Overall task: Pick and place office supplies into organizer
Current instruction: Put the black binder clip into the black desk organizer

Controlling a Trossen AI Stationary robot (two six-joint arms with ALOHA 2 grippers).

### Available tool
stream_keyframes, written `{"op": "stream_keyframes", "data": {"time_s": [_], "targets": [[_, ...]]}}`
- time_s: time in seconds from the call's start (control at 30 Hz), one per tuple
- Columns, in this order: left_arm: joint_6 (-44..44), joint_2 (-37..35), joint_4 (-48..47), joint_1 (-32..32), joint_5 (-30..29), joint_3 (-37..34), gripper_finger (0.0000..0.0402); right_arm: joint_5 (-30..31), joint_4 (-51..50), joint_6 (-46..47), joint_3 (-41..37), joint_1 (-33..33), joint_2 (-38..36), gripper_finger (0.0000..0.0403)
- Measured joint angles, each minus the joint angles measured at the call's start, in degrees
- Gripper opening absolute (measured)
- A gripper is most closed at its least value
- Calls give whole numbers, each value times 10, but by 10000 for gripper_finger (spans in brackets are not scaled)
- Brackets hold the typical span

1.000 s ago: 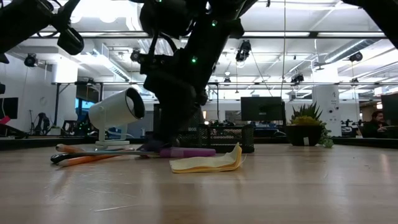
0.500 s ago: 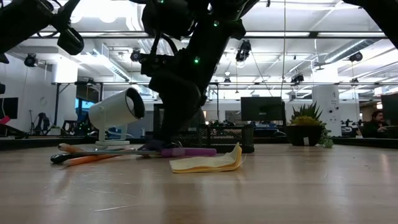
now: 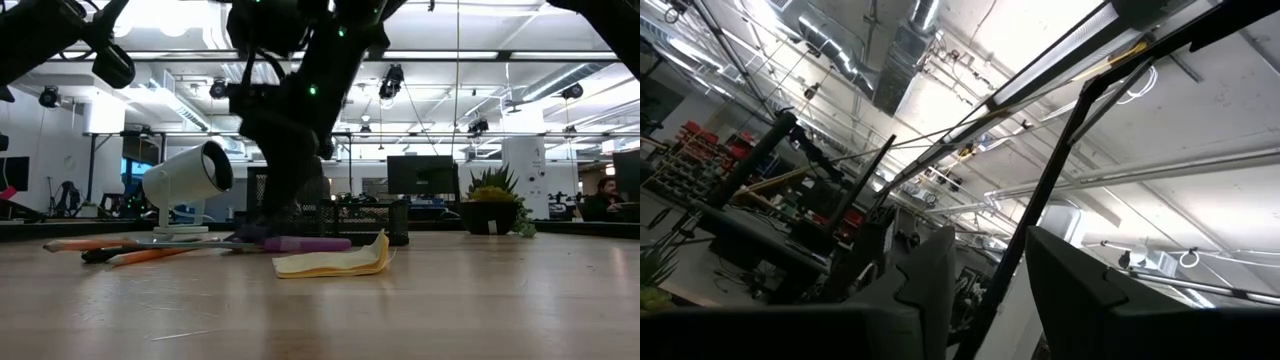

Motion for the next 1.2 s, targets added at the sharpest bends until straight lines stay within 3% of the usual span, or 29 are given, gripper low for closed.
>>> {"op": "stream_keyframes", "data": {"time_s": [0.27, 0.77, 0.9, 1.2], "targets": [[0, 1, 0, 0, 0, 0, 109, 69, -10, 0, 28, -4, -46, 13], [0, 1, 0, 0, 0, 0, 109, -5, -15, 27, 21, -59, -2, 13], [0, 1, 0, 0, 0, 0, 109, -12, -47, 77, 20, -60, 8, 15], [0, 0, 0, 0, 0, 0, 109, 32, -90, 88, 23, -49, -11, 106]]}}
